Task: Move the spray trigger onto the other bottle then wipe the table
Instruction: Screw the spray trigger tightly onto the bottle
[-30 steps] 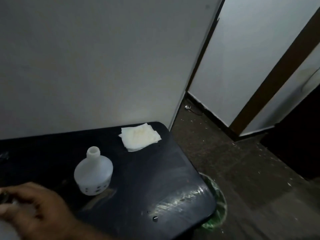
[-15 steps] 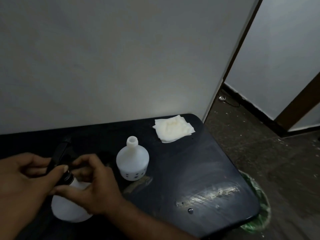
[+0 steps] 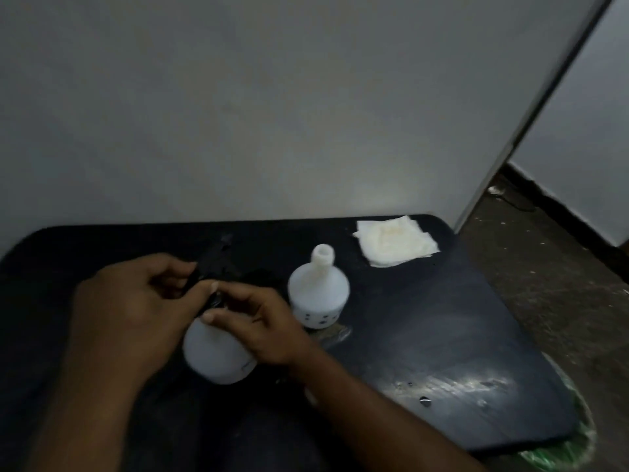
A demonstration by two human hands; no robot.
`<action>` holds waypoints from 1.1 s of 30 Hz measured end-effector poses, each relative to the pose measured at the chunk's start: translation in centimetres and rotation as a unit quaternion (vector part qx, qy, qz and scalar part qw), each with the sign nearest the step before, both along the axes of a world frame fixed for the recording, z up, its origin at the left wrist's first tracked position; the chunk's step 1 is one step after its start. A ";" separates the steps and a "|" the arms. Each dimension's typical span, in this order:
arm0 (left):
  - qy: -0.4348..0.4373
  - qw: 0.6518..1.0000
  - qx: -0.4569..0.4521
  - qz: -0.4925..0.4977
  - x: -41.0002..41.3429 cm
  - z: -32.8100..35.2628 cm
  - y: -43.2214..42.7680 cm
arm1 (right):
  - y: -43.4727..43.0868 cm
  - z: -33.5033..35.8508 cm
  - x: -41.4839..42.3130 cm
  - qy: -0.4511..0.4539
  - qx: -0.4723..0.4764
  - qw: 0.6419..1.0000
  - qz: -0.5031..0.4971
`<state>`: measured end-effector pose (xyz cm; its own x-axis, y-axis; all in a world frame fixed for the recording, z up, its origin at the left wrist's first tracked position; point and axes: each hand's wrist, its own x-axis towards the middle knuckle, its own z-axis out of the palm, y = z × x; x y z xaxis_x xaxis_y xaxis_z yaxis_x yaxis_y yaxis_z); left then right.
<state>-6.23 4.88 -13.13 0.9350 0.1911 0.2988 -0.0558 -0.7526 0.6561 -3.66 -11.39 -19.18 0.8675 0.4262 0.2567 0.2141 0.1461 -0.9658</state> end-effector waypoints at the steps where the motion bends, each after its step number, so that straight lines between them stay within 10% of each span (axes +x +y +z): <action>1: -0.009 1.000 -0.027 0.001 -0.8 1.0 -0.5 | 0.1 -0.2 0.0 0.005 -0.001 1.000 -0.010; 22: 0.027 0.985 -0.160 -0.050 -2.5 -0.4 -1.3 | -0.9 -0.8 -0.5 -0.060 -0.091 0.994 0.002; 33: -0.036 0.993 -0.114 -0.014 -3.1 -1.1 -2.4 | 2.3 -4.2 -3.2 -0.120 -0.163 0.968 -0.145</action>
<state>-9.29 2.50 -14.24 0.9190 0.2352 0.3164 -0.1274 -0.5824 0.8029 -6.82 -9.08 -23.38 0.8947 0.2663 0.3586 0.4247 -0.2585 -0.8676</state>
